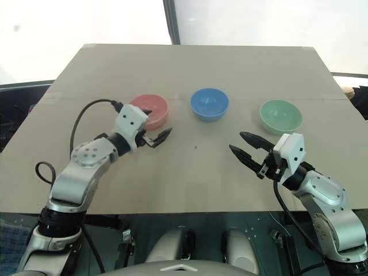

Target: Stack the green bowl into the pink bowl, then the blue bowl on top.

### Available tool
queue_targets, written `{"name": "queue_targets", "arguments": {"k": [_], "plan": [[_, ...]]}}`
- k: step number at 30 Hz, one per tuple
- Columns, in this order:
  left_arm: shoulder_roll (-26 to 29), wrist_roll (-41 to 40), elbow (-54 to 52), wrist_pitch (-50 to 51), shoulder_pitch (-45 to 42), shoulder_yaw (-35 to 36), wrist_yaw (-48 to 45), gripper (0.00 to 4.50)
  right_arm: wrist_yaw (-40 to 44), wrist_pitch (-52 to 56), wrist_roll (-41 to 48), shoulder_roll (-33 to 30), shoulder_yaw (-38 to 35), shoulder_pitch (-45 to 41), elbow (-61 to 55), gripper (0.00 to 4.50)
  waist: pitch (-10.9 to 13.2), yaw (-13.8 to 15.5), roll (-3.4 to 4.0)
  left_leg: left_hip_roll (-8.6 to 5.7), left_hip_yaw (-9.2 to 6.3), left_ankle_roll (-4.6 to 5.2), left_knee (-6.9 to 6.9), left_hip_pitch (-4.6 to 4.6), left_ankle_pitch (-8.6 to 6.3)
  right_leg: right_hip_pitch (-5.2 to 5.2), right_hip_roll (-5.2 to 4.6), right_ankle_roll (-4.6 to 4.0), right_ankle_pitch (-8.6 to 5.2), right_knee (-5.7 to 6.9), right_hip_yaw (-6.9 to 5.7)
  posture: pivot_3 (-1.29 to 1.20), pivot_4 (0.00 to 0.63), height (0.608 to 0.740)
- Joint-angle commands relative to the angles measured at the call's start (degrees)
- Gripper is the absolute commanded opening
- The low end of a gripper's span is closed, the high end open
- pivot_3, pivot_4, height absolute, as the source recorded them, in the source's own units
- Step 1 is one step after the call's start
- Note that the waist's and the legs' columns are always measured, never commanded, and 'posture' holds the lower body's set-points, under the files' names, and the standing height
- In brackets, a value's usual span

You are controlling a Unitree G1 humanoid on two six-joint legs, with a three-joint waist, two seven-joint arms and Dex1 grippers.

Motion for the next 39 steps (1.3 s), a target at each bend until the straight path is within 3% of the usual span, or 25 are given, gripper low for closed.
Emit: {"name": "queue_targets", "arguments": {"k": [1,18,19,23,25,39], "plan": [[2.13,3.71,1.52,-2.41,-1.99,-1.56,-0.58,4.50,-0.34,-0.55,0.05,-0.17,-0.64,-0.83,-1.34,2.08,0.00,0.04,0.00,0.00,0.00,0.00,0.00,0.00,0.00,0.00,0.00,0.00,0.00,0.01,0.00,0.00,0.150,0.740],[1.06,10.37,23.89,-10.15,-11.90,-8.50,-6.33,4.50,-0.35,-0.36,0.44,-0.39,-1.74,-1.95,-2.22,2.08,0.01,0.08,-0.02,-0.03,0.00,0.03,0.07,-0.01,0.00,0.00,0.01,0.01,0.00,0.09,-0.01,0.00,0.150,0.740],[0.93,10.33,24.55,-10.59,-12.19,-8.52,-6.83,3.99,-0.31,-0.42,0.45,-0.47,-1.89,-1.75,-2.26,2.21,0.01,0.06,-0.02,-0.03,0.00,0.02,0.07,-0.01,0.00,0.00,0.02,0.01,0.00,0.09,-0.01,0.00,0.150,0.740],[1.00,11.53,26.35,-12.70,-12.99,-9.15,-7.96,2.71,-0.36,-0.46,0.40,-0.48,-2.09,-0.93,-2.60,2.21,0.00,0.05,-0.02,-0.03,0.00,0.01,0.07,-0.02,0.01,-0.01,0.02,0.01,0.00,0.09,-0.01,0.00,0.150,0.740],[1.02,12.02,26.86,-13.28,-13.20,-9.34,-8.31,1.85,-0.50,-0.37,0.45,-0.39,-2.08,-0.59,-2.75,2.21,0.00,0.06,-0.02,-0.03,0.00,0.02,0.08,-0.02,0.01,-0.01,0.02,0.01,0.00,0.11,-0.01,0.00,0.150,0.740],[0.87,15.19,27.90,-18.52,-15.20,-9.79,-10.74,1.85,-0.07,-1.47,-0.33,-0.26,-1.77,-0.43,-1.74,2.21,0.00,0.08,-0.03,-0.03,0.00,0.04,0.14,-0.01,0.00,-0.01,0.02,0.01,0.00,0.22,-0.01,0.00,0.150,0.740]]}}
